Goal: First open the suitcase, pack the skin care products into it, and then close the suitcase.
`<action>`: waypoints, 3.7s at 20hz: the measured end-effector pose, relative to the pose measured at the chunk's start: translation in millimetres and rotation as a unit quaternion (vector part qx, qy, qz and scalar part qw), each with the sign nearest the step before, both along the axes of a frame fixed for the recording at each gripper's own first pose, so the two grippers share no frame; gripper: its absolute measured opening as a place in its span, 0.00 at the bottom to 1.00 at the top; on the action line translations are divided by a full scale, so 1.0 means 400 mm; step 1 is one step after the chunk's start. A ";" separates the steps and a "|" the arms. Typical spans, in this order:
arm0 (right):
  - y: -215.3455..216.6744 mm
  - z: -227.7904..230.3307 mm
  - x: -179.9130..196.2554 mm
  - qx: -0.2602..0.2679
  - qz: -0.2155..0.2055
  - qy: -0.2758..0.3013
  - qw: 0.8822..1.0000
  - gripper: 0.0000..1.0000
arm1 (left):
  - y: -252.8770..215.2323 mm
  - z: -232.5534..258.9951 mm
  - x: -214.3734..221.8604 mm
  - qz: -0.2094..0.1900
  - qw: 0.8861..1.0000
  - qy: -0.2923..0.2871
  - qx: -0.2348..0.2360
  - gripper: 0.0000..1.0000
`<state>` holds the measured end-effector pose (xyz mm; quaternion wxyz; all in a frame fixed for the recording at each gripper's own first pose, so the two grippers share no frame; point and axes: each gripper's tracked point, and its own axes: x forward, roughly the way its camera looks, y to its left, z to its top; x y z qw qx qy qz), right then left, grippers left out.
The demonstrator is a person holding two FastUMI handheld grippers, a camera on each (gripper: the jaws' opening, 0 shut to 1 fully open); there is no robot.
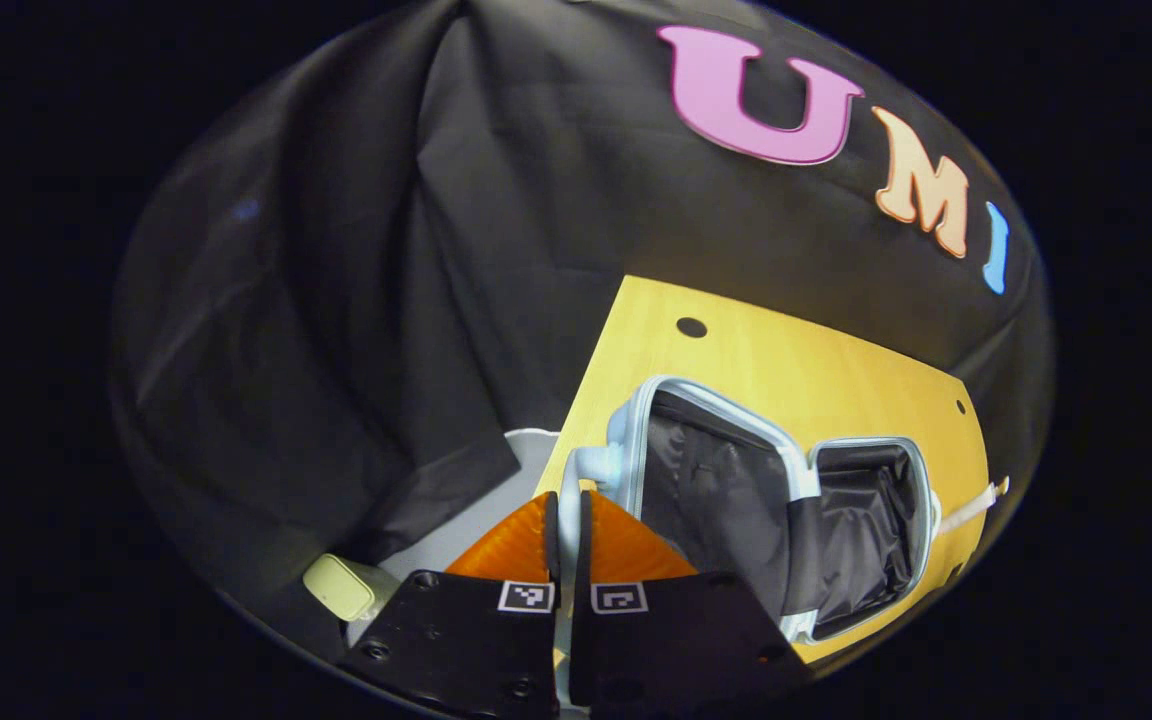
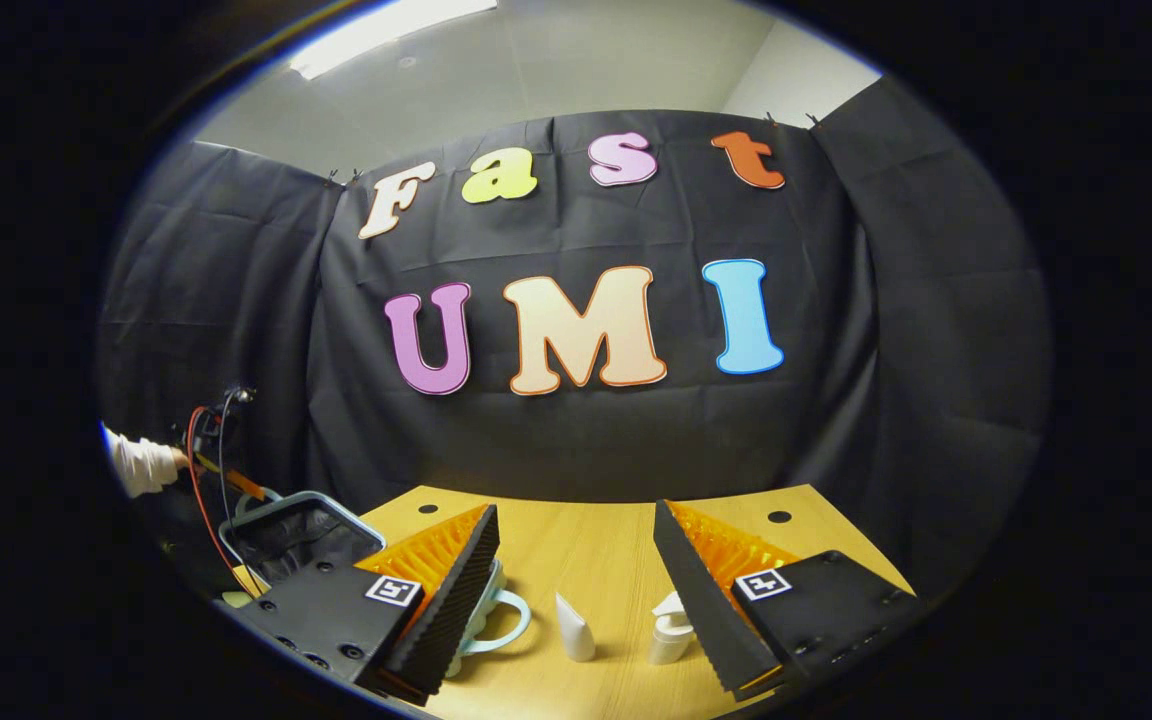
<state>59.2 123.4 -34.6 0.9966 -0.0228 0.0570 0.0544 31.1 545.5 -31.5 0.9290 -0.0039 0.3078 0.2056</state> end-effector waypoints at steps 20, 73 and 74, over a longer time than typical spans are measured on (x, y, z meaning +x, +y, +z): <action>-0.094 -0.078 -0.002 -0.004 -0.026 0.040 0.999 0.98 | -0.167 0.228 0.034 -0.049 0.975 -0.177 0.127 0.95; -0.297 -0.648 0.140 -0.045 -0.028 0.224 0.973 0.60 | -1.190 -0.195 0.163 -0.260 0.960 -0.100 -0.040 0.32; -0.292 -0.648 0.135 -0.046 -0.027 0.226 0.973 0.60 | -1.138 -0.175 0.154 -0.252 0.963 -0.094 -0.017 0.31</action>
